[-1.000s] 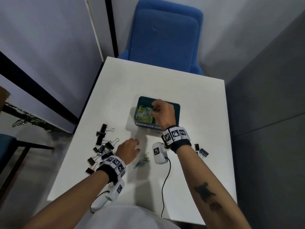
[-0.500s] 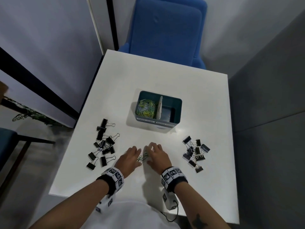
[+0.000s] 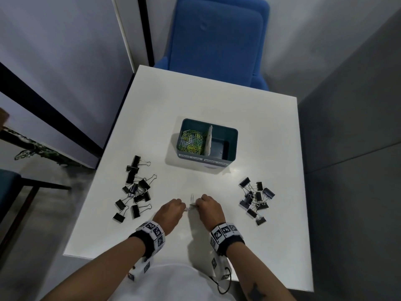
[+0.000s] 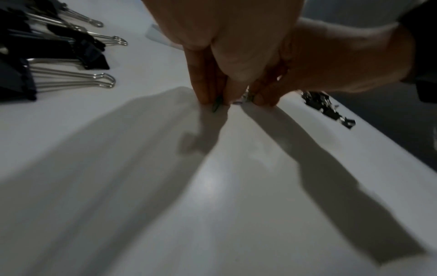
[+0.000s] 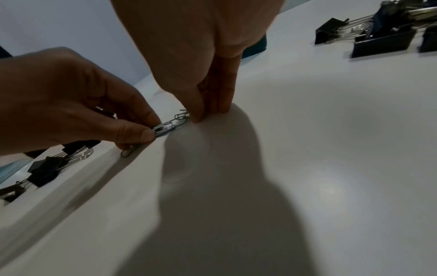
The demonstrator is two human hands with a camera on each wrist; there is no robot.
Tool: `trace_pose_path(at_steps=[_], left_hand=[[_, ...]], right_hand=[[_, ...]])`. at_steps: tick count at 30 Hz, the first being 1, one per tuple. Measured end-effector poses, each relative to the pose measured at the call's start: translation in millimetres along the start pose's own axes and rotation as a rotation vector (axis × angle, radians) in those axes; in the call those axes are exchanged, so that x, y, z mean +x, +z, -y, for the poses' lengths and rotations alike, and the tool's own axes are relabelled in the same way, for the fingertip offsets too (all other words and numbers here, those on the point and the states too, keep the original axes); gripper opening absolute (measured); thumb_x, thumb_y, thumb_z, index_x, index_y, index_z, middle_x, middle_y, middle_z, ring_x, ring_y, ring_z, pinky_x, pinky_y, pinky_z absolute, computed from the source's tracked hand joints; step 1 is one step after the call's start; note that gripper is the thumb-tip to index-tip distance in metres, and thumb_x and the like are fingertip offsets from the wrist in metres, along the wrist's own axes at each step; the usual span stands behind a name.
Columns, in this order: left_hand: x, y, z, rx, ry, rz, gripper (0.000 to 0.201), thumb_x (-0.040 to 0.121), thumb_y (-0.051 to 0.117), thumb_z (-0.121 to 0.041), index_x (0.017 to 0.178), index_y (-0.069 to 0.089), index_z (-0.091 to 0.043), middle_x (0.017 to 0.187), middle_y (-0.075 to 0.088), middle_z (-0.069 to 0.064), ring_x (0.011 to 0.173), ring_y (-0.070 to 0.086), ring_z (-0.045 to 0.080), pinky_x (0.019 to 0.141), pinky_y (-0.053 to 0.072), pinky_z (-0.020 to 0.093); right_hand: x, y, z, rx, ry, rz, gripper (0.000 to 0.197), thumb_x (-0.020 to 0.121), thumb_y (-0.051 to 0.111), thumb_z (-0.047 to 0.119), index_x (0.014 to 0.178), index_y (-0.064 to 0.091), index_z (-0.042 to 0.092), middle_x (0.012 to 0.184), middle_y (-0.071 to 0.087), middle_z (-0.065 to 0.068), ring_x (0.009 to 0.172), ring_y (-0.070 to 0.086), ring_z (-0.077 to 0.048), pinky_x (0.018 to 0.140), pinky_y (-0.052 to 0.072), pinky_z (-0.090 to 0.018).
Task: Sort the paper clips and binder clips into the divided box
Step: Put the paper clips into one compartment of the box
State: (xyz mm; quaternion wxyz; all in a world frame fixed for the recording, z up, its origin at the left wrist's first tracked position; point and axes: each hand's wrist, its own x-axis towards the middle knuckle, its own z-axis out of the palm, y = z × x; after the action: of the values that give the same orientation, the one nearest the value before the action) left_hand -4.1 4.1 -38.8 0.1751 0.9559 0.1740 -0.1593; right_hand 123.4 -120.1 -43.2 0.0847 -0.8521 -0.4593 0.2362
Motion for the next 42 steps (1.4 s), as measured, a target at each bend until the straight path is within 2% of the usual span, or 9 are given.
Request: trace_pose_path(at_steps=[4, 8, 15, 20, 24, 31, 35, 38, 42], left_hand=[[-2, -13, 4, -0.137, -0.045, -0.075, 0.026, 0.057, 0.084, -0.006, 0.061, 0.062, -0.019, 0.059, 0.055, -0.003, 0.050, 0.057, 0.016, 0.043, 0.045, 0.023], [0, -50, 0, -0.329, -0.038, -0.188, 0.002, 0.083, 0.067, -0.010, 0.084, 0.069, -0.010, 0.076, 0.062, 0.005, 0.069, 0.060, 0.023, 0.063, 0.051, 0.035], [48, -152, 0, -0.446, -0.006, -0.468, 0.008, 0.090, 0.063, -0.014, 0.093, 0.070, -0.011, 0.085, 0.067, 0.001, 0.070, 0.061, 0.013, 0.064, 0.056, 0.028], [92, -205, 3, -0.419, -0.044, -0.584, 0.007, 0.088, 0.065, -0.016, 0.088, 0.071, -0.013, 0.078, 0.066, 0.001, 0.069, 0.061, 0.018, 0.066, 0.055, 0.039], [103, -206, 12, -0.473, -0.142, -0.481, 0.025, 0.084, 0.072, -0.025, 0.103, 0.070, -0.008, 0.091, 0.070, 0.008, 0.080, 0.064, 0.023, 0.075, 0.055, 0.039], [53, -137, 10, -0.325, -0.109, -0.430, 0.011, 0.092, 0.057, -0.016, 0.085, 0.066, -0.015, 0.078, 0.065, -0.003, 0.062, 0.058, 0.012, 0.054, 0.045, 0.021], [25, -81, 9, -0.247, -0.050, -0.130, 0.015, 0.092, 0.057, -0.016, 0.104, 0.066, -0.014, 0.100, 0.065, 0.001, 0.077, 0.063, 0.015, 0.069, 0.054, 0.024], [11, -52, 11, -0.173, 0.004, 0.005, 0.029, 0.091, 0.057, -0.016, 0.119, 0.060, -0.018, 0.116, 0.057, 0.003, 0.095, 0.062, 0.022, 0.075, 0.056, 0.037], [1, -35, 14, -0.102, 0.112, 0.020, 0.038, 0.078, 0.073, -0.026, 0.115, 0.065, -0.024, 0.115, 0.052, 0.002, 0.098, 0.058, 0.020, 0.061, 0.057, 0.034]], right_hand=[[-2, -7, -3, 0.034, 0.051, 0.007, 0.006, 0.085, 0.062, 0.008, 0.082, 0.067, 0.009, 0.082, 0.063, -0.009, 0.073, 0.062, -0.032, 0.057, 0.046, -0.035], [-7, -17, -8, 0.130, 0.136, 0.032, 0.017, 0.091, 0.056, 0.021, 0.095, 0.070, 0.012, 0.096, 0.068, -0.008, 0.087, 0.062, -0.031, 0.071, 0.047, -0.036], [-17, -32, -20, 0.379, 0.295, 0.039, 0.013, 0.078, 0.069, 0.016, 0.087, 0.077, 0.019, 0.087, 0.075, -0.001, 0.083, 0.069, -0.017, 0.076, 0.053, -0.024], [-6, -70, -12, 0.404, 0.217, -0.020, 0.007, 0.077, 0.072, 0.012, 0.081, 0.077, 0.015, 0.081, 0.075, -0.001, 0.076, 0.067, -0.014, 0.074, 0.053, -0.025], [20, -118, 4, 0.435, 0.164, -0.138, 0.008, 0.078, 0.075, 0.008, 0.084, 0.077, 0.012, 0.086, 0.075, -0.003, 0.077, 0.067, -0.014, 0.079, 0.053, -0.024], [90, -173, 31, 0.442, 0.094, -0.364, 0.009, 0.080, 0.077, 0.012, 0.089, 0.075, 0.012, 0.084, 0.074, -0.002, 0.076, 0.067, -0.012, 0.077, 0.058, -0.028], [120, -182, 39, 0.281, 0.078, -0.376, 0.014, 0.080, 0.077, 0.025, 0.082, 0.063, 0.023, 0.085, 0.063, 0.000, 0.076, 0.058, -0.018, 0.065, 0.049, -0.030], [112, -172, 44, 0.206, -0.012, -0.340, 0.016, 0.083, 0.072, 0.021, 0.098, 0.067, 0.016, 0.099, 0.065, -0.004, 0.083, 0.062, -0.021, 0.070, 0.053, -0.035], [84, -133, 40, 0.112, -0.176, -0.157, 0.008, 0.087, 0.064, 0.008, 0.094, 0.067, 0.010, 0.098, 0.067, -0.008, 0.083, 0.064, -0.025, 0.076, 0.057, -0.039]])
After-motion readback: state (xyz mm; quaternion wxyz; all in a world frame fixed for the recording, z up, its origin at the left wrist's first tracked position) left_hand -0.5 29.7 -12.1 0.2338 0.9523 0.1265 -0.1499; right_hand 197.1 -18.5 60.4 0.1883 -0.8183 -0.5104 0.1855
